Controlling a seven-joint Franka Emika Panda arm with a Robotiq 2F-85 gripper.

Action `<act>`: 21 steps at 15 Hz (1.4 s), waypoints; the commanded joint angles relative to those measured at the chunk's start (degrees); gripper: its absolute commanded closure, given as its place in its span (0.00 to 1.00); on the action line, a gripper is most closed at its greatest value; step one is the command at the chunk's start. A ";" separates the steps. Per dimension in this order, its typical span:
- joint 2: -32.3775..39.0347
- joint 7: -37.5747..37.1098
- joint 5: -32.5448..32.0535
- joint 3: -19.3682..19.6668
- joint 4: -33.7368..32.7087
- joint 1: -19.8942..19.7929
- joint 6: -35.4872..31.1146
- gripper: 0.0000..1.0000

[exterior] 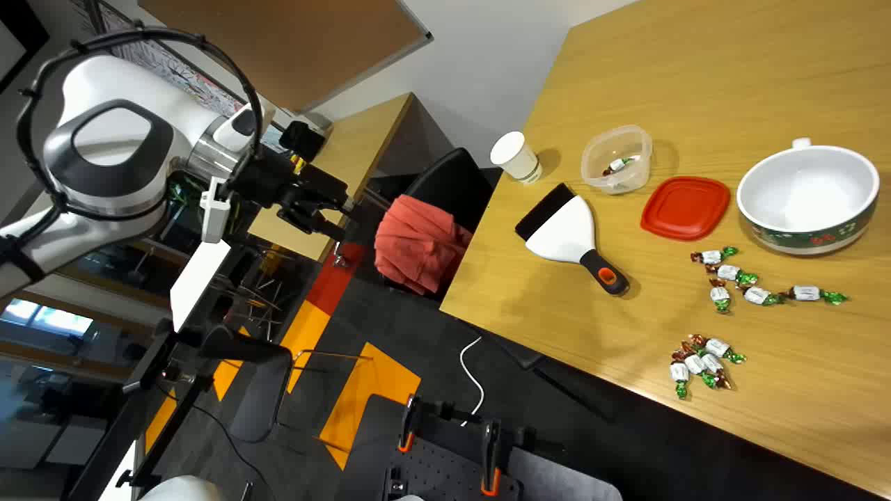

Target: Slide the black and white brush to the left

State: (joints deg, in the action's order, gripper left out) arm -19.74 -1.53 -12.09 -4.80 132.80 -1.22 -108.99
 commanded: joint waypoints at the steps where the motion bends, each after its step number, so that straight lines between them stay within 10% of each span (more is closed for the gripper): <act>1: 0.05 -0.23 -0.24 0.75 -0.11 0.86 0.17 0.00; 16: 2.68 -6.13 -0.18 2.92 -2.31 -1.60 -2.21 0.00; 21: 6.97 5.68 -5.07 8.71 -5.00 -4.08 -1.95 0.00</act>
State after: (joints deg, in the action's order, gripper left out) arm -16.49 -2.46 -13.58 1.52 130.88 -3.65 -111.19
